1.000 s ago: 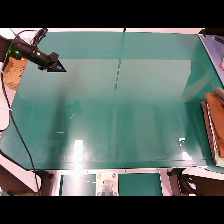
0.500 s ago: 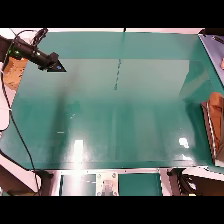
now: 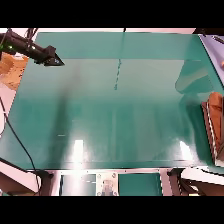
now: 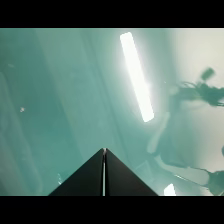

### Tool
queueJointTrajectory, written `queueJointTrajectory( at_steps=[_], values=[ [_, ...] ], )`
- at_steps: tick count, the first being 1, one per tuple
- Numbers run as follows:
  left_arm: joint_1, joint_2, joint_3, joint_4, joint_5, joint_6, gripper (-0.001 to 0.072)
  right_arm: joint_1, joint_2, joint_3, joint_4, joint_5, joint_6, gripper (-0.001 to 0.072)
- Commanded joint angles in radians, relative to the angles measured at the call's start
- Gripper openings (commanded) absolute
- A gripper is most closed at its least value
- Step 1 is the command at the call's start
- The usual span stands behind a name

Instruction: Fold the shirts.

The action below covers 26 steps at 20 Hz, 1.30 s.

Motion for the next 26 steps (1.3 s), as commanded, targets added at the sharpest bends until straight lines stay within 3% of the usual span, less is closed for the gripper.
queueJointTrajectory(
  at_steps=[1,7,11,26],
  values=[
    [-0.045,0.08,-0.074,0.013,-0.038,-0.018,0.003,0.262,0.013,-0.032,0.288,-0.161,-0.055,0.0019],
    [-0.209,0.369,-0.618,0.084,0.108,-0.026,0.003,0.791,0.18,-0.394,0.324,-0.406,-0.076,0.0017],
    [-0.227,0.578,-0.952,0.091,0.231,-0.027,0.0031,0.985,0.275,-0.517,0.331,-0.495,-0.042,0.0018],
    [-0.227,0.62,-0.984,0.082,0.227,-0.024,0.0032,1.052,0.281,-0.517,0.334,-0.527,-0.043,0.0018]
  ],
)
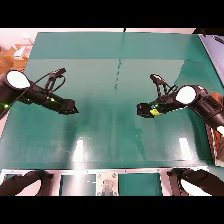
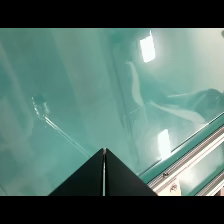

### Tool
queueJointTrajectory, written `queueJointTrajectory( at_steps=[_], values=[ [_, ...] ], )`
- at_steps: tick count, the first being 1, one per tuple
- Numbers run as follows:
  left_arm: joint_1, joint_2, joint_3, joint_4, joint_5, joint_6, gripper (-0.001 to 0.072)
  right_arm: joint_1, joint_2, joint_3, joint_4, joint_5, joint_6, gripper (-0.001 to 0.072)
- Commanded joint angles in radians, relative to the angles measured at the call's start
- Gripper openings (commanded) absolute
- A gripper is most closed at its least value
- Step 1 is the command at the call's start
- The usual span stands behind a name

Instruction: Fold the shirts.

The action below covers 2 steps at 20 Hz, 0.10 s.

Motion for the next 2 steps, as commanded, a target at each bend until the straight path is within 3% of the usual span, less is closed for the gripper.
queueJointTrajectory(
  at_steps=[1,2],
  values=[
    [0.0,0.001,-0.002,-0.001,0.001,0.0,0.0032,0.002,0.001,-0.001,0.0,-0.001,0.001,0.0018],
    [0.0,0.001,-0.002,-0.001,0.002,0.0,0.0032,0.002,0.001,-0.001,0.0,-0.001,0.001,0.0018]
  ],
)
